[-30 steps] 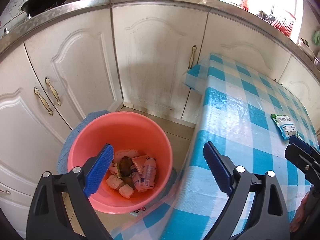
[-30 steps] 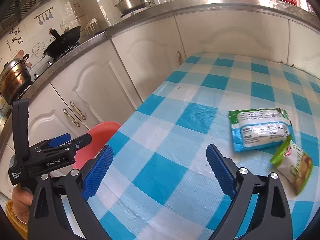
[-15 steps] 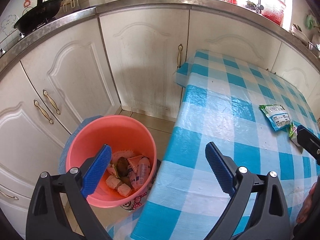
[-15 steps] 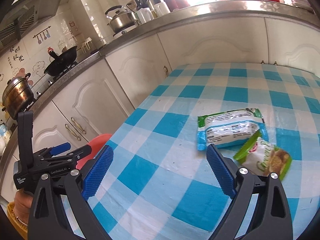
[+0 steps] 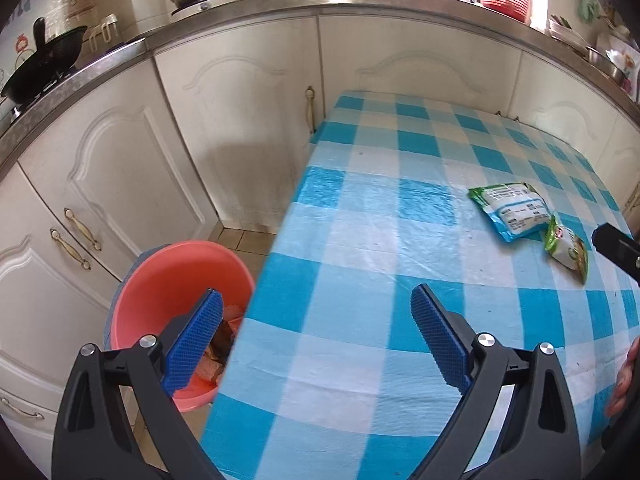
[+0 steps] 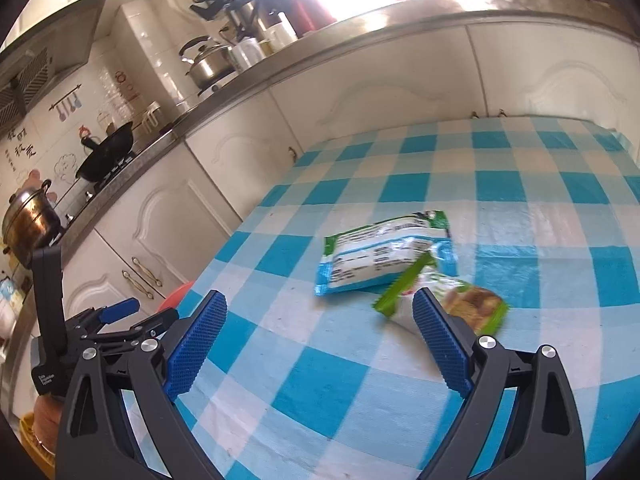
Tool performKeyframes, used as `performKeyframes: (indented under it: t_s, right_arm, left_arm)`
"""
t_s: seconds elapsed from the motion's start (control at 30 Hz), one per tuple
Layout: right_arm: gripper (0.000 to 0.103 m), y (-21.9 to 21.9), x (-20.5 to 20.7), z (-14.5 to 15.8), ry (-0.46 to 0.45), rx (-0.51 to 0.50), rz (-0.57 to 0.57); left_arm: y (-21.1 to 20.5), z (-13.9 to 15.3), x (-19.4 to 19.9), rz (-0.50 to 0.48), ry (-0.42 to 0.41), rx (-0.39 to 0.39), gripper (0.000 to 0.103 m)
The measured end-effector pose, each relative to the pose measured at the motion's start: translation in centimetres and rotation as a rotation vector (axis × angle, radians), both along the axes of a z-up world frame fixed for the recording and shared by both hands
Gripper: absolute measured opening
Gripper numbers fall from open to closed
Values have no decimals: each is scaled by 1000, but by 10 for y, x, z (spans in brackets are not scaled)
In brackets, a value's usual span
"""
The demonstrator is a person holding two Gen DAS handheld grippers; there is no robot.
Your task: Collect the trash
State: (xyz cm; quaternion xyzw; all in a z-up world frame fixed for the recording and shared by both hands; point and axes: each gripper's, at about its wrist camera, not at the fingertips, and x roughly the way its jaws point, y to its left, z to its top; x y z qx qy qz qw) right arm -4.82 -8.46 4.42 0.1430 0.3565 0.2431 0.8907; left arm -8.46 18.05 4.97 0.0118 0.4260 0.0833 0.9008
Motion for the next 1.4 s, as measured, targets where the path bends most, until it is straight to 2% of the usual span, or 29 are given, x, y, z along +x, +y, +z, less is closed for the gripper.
performKeyframes:
  t_s: [0.3,0.47,0.63,0.83,1.07,1.3,1.33,1.4]
  right_arm:
    - [93,-63,11,-6,60,50,-93]
    - [93,-96,16,-13,91,59,-155]
    - [93,-106,22,-20,125,76,-130]
    - [93,-80,26,-25,126,-21,-27]
    - [93,-36,30,-26,76,-227,75]
    - [92,-9,32,-31,26,-392,143]
    - [90,-7,32,-31,20,-396,151]
    - [70,-6,34,-32,19,-413,150]
  left_arm:
    - [-51,-1,4,-119,14,6,95]
    - [-83,0,5,-220,27,-13,95]
    - [-112,-1,8,-303,41,-37,95]
    - [-112,-1,14,-301,53,-27,95]
    - [-82,-4,14,-230,79,-54,95]
    - [-69,-7,16,-208,95,-72,95]
    - [-69,-8,17,-206,97,-75,95]
    - [-69,-9,18,-207,101,-81,95]
